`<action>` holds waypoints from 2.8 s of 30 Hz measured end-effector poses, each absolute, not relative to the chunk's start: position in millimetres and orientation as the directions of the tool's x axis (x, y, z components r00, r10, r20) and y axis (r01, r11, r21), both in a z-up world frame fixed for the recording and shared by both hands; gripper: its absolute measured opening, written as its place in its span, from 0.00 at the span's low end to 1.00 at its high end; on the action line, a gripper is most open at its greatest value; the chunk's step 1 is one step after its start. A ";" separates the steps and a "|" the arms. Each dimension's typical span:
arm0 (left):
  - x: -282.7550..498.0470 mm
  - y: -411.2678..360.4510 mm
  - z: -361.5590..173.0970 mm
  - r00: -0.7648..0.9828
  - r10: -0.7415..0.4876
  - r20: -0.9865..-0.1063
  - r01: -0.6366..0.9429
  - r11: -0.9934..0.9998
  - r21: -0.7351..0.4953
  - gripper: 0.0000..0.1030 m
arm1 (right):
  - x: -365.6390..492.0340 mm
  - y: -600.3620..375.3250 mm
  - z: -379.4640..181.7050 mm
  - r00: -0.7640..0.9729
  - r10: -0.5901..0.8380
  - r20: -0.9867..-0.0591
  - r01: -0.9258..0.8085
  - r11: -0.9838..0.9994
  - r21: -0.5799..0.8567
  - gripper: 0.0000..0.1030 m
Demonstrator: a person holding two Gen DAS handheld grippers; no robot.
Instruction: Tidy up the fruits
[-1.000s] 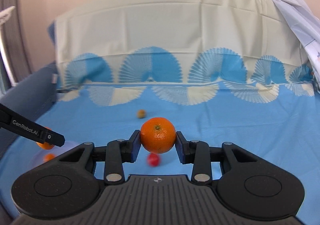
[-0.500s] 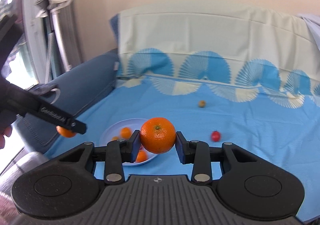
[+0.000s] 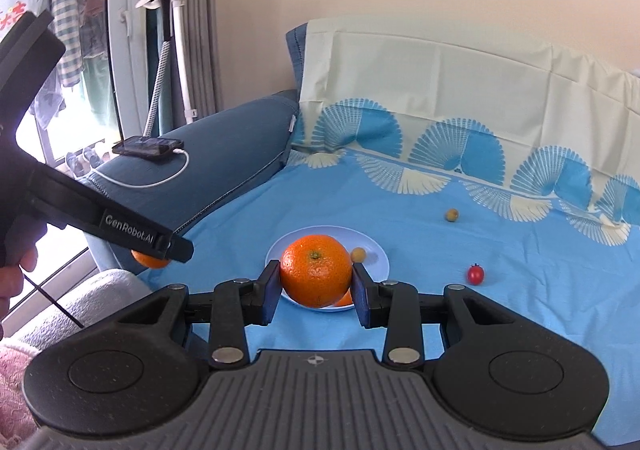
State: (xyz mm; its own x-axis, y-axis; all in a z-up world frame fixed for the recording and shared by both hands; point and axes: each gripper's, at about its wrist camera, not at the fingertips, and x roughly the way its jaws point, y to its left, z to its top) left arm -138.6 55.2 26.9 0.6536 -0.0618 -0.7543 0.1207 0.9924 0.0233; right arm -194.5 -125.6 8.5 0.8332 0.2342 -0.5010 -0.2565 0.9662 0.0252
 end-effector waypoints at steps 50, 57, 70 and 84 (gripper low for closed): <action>-59.7 51.3 5.9 0.613 -0.081 -0.786 0.110 0.994 -0.016 0.43 | -132.8 -130.2 -21.8 0.769 0.202 -0.606 -0.220 0.974 0.046 0.37; -16.8 37.7 -13.2 0.573 -0.080 -0.816 0.121 0.993 -0.013 0.43 | -93.7 -136.9 -41.6 0.745 0.191 -0.639 -0.195 0.979 0.064 0.37; 67.9 22.9 -67.8 0.482 -0.064 -0.874 0.122 0.993 -0.006 0.43 | -8.5 -140.9 -91.1 0.689 0.177 -0.703 -0.195 0.979 0.055 0.37; 122.2 15.6 -121.6 0.405 -0.041 -0.913 0.126 0.992 0.011 0.43 | 49.6 -132.9 -132.8 0.646 0.176 -0.743 -0.218 0.975 0.042 0.37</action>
State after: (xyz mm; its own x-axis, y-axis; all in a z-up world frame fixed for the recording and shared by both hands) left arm 122.2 15.6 -121.6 0.4052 -0.0413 -0.9133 0.1258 0.9920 0.0110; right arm 49.6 -132.9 -132.8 0.6457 0.1763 -0.7429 -0.2179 0.9751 0.0421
